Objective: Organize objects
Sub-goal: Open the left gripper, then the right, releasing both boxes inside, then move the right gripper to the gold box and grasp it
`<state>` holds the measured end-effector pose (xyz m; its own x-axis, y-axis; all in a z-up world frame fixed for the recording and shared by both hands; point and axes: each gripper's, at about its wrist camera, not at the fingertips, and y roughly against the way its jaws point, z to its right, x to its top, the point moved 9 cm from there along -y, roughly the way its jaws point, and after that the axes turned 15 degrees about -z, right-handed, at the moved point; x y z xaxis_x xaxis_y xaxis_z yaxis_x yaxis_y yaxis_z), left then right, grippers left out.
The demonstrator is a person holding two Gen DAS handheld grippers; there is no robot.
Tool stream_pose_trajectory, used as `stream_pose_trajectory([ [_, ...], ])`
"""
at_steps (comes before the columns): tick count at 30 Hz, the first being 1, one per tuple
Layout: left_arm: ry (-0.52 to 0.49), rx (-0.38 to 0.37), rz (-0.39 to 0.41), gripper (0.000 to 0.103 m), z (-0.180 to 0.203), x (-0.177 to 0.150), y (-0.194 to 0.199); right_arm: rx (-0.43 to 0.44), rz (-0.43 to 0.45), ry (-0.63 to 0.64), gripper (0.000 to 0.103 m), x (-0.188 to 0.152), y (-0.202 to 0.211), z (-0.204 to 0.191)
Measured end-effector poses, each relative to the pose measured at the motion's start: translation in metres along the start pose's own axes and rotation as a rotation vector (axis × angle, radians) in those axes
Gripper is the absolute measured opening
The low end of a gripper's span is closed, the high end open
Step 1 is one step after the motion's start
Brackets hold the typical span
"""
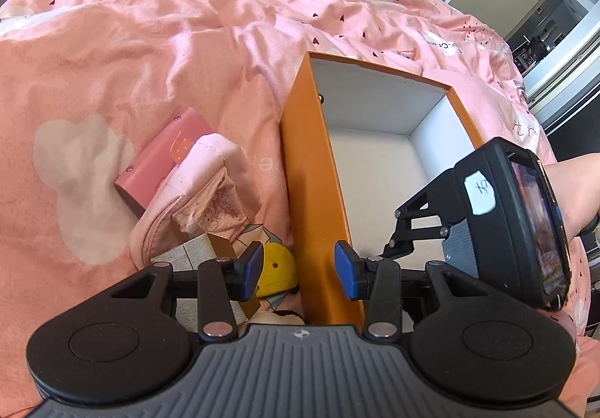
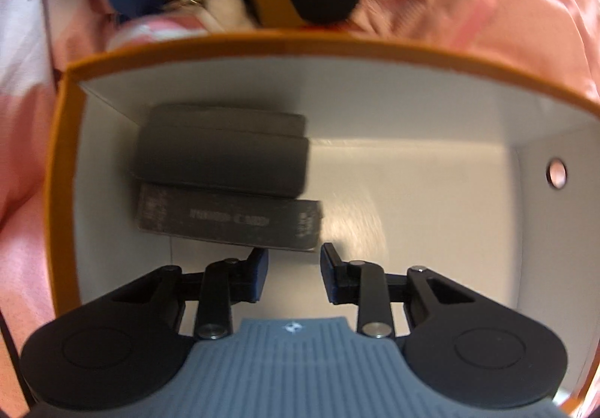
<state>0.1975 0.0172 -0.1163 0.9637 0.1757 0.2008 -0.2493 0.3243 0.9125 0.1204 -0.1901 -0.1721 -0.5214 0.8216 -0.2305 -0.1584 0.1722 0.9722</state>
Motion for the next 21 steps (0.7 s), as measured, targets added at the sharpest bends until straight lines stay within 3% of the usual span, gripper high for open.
stream_pose_trajectory([
  [6,0.009,-0.003,-0.011,0.049,-0.003,0.000,-0.004,0.058,0.003,0.072,0.022,-0.002,0.000,-0.033],
  [11,-0.007,0.000,-0.018,0.049,-0.005,-0.002,-0.003,0.074,-0.016,0.015,0.027,-0.008,0.000,-0.045],
  [13,-0.019,0.008,-0.017,0.049,-0.006,-0.003,-0.001,0.063,-0.035,-0.047,0.038,-0.012,0.003,-0.044],
  [17,-0.020,0.017,-0.002,0.049,-0.010,-0.002,0.006,0.008,-0.040,-0.138,0.037,-0.027,0.015,-0.040],
  [21,0.006,0.030,0.017,0.049,-0.017,0.003,0.010,-0.080,0.005,-0.248,0.027,-0.035,0.031,-0.026],
])
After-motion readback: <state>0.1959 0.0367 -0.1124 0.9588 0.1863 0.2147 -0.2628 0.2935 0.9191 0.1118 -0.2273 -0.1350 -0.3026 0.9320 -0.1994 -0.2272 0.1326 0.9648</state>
